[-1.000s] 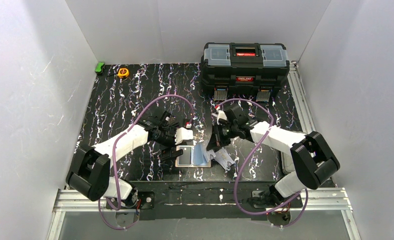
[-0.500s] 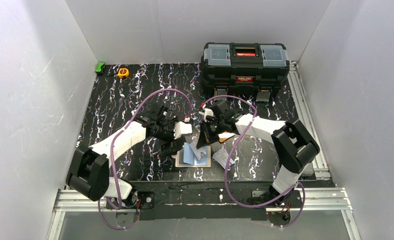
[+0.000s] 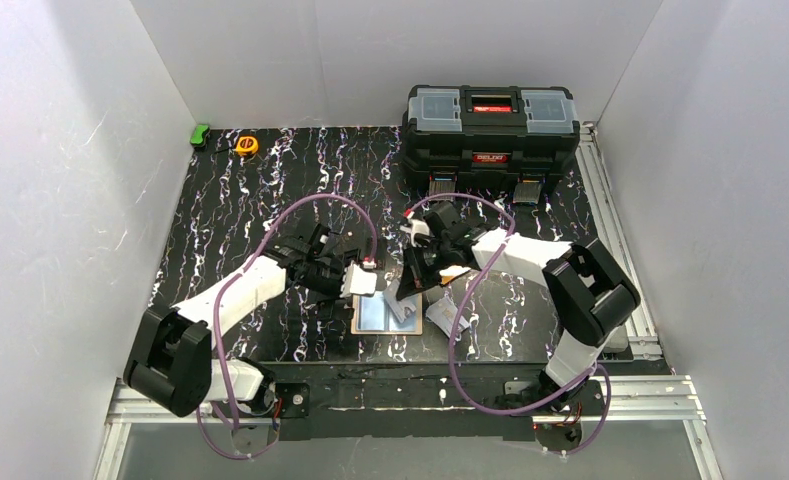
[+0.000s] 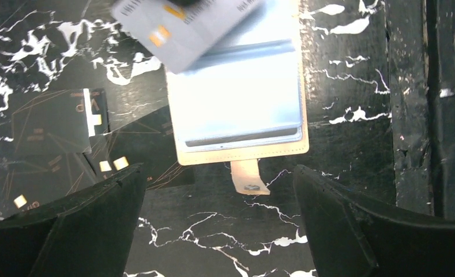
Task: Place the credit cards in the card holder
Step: Insert the credit card into the card holder.
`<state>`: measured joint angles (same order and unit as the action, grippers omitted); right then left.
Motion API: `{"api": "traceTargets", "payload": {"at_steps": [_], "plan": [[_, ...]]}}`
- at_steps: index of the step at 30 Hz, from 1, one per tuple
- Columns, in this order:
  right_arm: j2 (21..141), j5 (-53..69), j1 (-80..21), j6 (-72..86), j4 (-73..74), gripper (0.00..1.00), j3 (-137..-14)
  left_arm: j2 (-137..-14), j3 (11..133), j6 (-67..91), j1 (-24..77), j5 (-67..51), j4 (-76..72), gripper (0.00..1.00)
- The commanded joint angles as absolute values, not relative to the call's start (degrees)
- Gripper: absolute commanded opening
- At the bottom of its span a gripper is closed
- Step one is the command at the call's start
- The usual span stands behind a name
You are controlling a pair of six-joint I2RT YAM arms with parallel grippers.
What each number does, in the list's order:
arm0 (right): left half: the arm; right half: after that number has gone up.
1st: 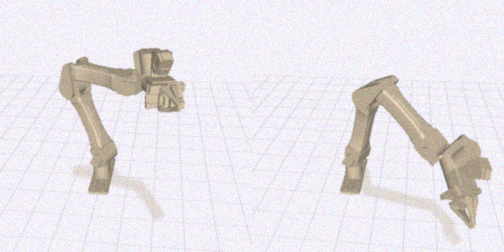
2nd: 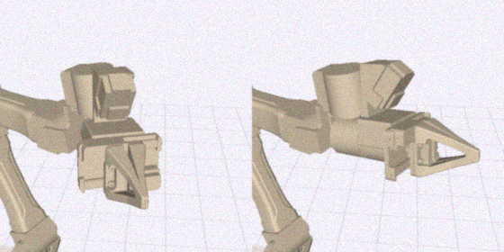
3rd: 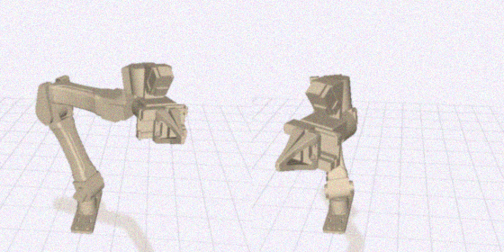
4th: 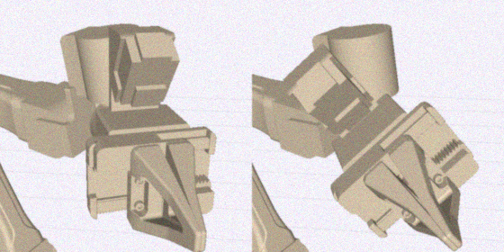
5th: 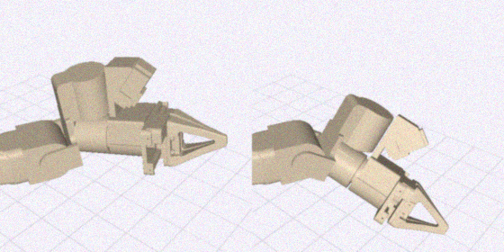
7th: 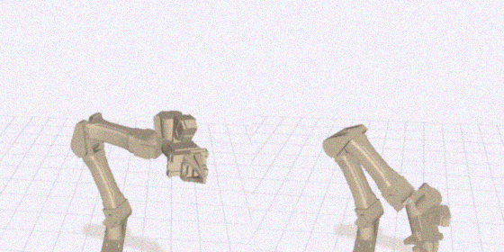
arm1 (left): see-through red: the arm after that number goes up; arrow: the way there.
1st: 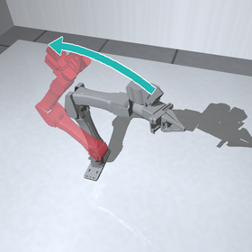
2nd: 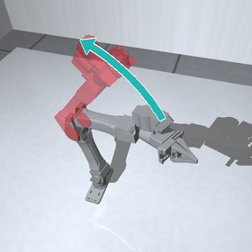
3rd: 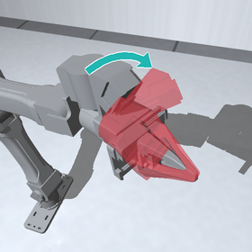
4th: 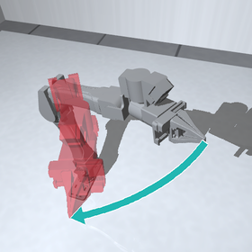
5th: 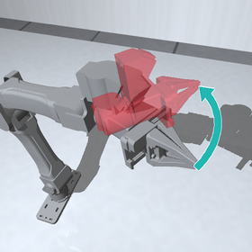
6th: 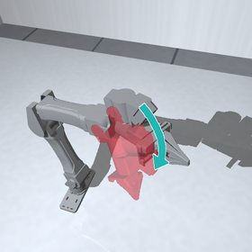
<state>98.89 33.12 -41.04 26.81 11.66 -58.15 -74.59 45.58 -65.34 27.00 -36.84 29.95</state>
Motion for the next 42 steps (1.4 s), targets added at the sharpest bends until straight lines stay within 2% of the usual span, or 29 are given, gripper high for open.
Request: {"api": "traceTargets", "payload": {"at_steps": [1,10,12,24,34,40,42], "plan": [[96.2,36.4,-38.8,27.2,9.7,0.01,-56.1,-75.0,42.7,-77.4,27.4,-41.0,29.4,0.98],[99.7,40.5,-38.5,26.0,9.9,0.01,-55.5,-73.6,36.6,-86.3,27.4,-39.9,26.6,0.98],[100.8,41.6,-38.5,25.8,10.1,0.01,-56.0,-73.0,35.1,-89.0,27.4,-39.7,26.3,0.95],[102.9,42.8,-38.5,25.4,10.7,0.01,-56.9,-72.3,30.8,-99.0,27.4,-37.5,18.5,0.63],[103.8,42.4,-38.4,24.9,11.3,0.01,-57.0,-72.8,32.6,-105.4,27.3,-35.2,24.9,0.35],[104.8,42.4,-38.2,25.0,11.1,0.01,-57.4,-72.1,32.7,-105.5,27.3,-36.1,26.2,0.29],[105.3,42.4,-38.2,24.9,11.1,0.01,-57.8,-71.6,32.8,-105.0,27.3,-37.2,26.7,0.17]]}}
